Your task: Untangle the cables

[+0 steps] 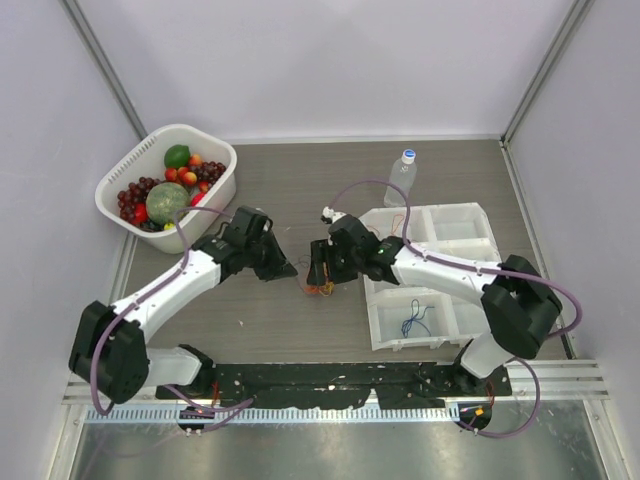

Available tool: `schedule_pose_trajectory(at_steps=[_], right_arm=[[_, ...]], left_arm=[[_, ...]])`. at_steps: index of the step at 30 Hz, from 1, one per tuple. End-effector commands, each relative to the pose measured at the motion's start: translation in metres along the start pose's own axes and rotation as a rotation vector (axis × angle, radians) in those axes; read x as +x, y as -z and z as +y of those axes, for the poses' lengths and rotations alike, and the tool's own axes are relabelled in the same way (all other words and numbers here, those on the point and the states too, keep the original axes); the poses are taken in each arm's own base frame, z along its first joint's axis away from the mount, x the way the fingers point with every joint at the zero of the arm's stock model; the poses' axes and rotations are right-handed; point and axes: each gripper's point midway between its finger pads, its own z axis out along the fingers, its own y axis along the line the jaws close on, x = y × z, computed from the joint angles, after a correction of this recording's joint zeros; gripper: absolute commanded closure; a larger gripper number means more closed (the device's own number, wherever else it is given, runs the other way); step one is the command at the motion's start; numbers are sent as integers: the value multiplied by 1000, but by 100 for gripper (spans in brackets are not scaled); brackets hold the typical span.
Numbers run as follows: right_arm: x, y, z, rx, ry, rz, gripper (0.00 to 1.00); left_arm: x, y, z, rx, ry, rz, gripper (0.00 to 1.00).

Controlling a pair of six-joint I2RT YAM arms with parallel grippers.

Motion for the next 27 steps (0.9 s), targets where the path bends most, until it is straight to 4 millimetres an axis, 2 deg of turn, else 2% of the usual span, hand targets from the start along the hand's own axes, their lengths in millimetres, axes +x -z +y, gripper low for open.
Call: schedule_pose_trajectory(at_steps=[1, 5, 7, 9, 12, 13, 15, 18, 20, 22, 24, 27], right_arm=[[-34, -12, 24, -70, -17, -90, 35], [-28, -37, 14, -46, -53, -79, 35], [-21, -50, 10, -31, -76, -60, 35], [-15, -58, 3, -4, -95, -42, 36], [-10, -62, -4, 27, -112, -41, 36], [-10, -63, -9, 47, -114, -49, 37], [-9, -62, -12, 72, -119, -51, 37], [-8, -62, -17, 93, -130, -54, 38], [-8, -61, -17, 92, -136, -56, 38], [-8, -61, -21, 111, -137, -70, 38], [-8, -58, -24, 129, -135, -80, 38], [-10, -51, -24, 137, -117, -89, 38]], left_arm=[[-1, 31, -23, 87, -13, -13, 100], [-6, 67, -56, 200, -25, -40, 100], [-14, 96, -82, 281, -58, -87, 100], [-31, 143, -116, 368, -138, -185, 100], [-49, 224, -168, 517, -248, -322, 100], [-52, 251, -184, 574, -281, -359, 100], [-53, 321, -224, 736, -363, -450, 100], [-49, 414, -263, 942, -470, -592, 100], [-43, 473, -275, 1049, -513, -700, 100], [-40, 511, -280, 1114, -531, -778, 100], [-37, 535, -281, 1159, -530, -834, 100], [-39, 543, -275, 1160, -496, -868, 100]])
